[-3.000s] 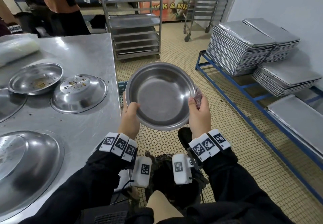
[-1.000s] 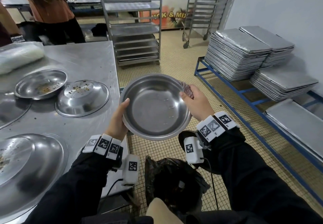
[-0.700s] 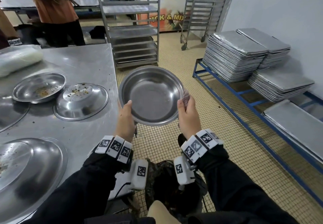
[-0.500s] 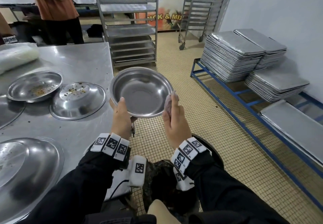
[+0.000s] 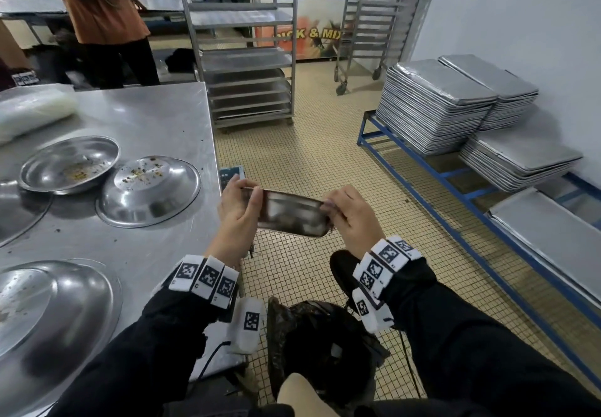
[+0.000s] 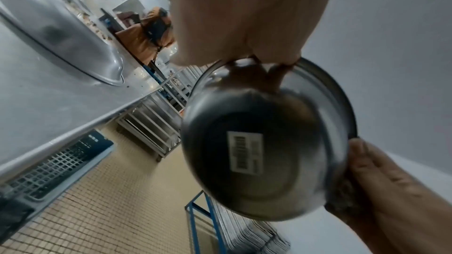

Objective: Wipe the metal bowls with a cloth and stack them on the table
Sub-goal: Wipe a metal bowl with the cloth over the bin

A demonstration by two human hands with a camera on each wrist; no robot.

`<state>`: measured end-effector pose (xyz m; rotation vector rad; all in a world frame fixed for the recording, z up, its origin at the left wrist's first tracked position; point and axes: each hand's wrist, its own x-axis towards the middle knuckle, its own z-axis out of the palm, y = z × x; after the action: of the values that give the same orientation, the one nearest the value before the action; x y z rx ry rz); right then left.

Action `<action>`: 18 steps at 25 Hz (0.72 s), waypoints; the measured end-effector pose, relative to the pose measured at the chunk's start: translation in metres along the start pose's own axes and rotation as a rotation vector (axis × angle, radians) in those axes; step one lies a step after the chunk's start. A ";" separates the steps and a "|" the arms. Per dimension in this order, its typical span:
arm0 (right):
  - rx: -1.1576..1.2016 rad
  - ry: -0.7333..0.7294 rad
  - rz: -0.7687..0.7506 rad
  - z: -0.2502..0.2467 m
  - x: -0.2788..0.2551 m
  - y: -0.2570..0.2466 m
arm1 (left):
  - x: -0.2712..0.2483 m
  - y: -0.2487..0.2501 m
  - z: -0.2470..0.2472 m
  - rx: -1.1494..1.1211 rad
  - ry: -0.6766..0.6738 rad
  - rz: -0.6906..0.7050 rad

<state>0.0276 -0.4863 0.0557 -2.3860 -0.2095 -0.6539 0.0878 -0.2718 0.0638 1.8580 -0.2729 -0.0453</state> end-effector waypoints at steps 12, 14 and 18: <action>0.103 0.211 0.435 0.016 -0.013 0.044 | -0.001 -0.004 0.017 0.005 -0.034 -0.055; 0.158 0.196 0.440 0.021 -0.023 0.025 | -0.004 -0.004 0.029 -0.109 -0.021 -0.145; 0.079 0.019 0.215 0.048 -0.049 -0.007 | 0.005 -0.002 0.039 -0.279 0.056 -0.280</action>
<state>0.0023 -0.4500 0.0024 -2.2850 0.0293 -0.5561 0.0864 -0.3083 0.0503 1.6042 0.0338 -0.2133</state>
